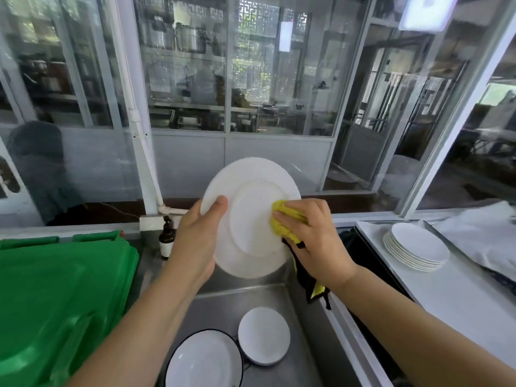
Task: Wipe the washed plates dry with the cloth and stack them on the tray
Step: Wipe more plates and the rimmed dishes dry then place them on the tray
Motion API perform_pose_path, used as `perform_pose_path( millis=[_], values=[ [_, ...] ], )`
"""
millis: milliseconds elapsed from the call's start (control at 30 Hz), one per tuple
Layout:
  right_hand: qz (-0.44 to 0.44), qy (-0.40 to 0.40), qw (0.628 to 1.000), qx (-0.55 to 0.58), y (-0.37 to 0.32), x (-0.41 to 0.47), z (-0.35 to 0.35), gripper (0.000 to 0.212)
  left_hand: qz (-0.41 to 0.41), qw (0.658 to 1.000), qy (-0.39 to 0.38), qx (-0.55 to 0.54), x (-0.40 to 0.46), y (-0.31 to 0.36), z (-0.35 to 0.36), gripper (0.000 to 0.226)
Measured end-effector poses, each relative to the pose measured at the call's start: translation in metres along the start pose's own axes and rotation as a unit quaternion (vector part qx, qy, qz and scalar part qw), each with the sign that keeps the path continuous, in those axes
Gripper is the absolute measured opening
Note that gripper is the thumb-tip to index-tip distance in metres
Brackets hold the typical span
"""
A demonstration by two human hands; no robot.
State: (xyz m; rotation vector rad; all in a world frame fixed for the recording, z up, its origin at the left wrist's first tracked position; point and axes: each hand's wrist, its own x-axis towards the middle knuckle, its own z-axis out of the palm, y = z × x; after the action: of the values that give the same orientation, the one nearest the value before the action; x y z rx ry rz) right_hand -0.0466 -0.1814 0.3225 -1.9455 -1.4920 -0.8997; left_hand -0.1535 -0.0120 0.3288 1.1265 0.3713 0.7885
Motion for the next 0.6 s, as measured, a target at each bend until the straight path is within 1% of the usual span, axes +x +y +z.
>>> perform_pose_path(
  millis=[67,100,200,300,400,500,600],
  values=[
    [0.015,0.019,1.000,-0.008,0.006,0.005,-0.005,0.043,-0.010,1.000,-0.024,0.008,-0.005,-0.008,0.013,0.020],
    [0.018,0.028,0.999,-0.009,0.008,0.006,-0.006,0.042,-0.017,0.999,-0.033,0.010,-0.007,-0.013,0.021,0.020],
    [0.019,0.040,0.999,-0.012,0.011,-0.004,-0.008,0.039,-0.040,0.998,-0.051,0.004,-0.013,-0.026,0.043,0.012],
    [0.003,0.022,1.000,-0.009,0.022,-0.032,-0.012,0.038,-0.054,0.996,-0.070,0.002,-0.017,-0.039,0.064,0.010],
    [-0.006,-0.001,1.000,-0.013,0.050,-0.071,-0.022,0.040,-0.065,0.995,-0.080,0.013,-0.017,-0.054,0.087,0.011],
    [0.057,-0.009,0.997,-0.044,0.093,-0.113,-0.041,0.046,-0.062,0.994,-0.088,0.033,-0.016,-0.073,0.117,0.018],
    [0.129,0.006,0.989,-0.078,0.149,-0.154,-0.067,0.050,-0.053,0.991,-0.108,0.056,-0.017,-0.096,0.156,0.021]
  ],
)
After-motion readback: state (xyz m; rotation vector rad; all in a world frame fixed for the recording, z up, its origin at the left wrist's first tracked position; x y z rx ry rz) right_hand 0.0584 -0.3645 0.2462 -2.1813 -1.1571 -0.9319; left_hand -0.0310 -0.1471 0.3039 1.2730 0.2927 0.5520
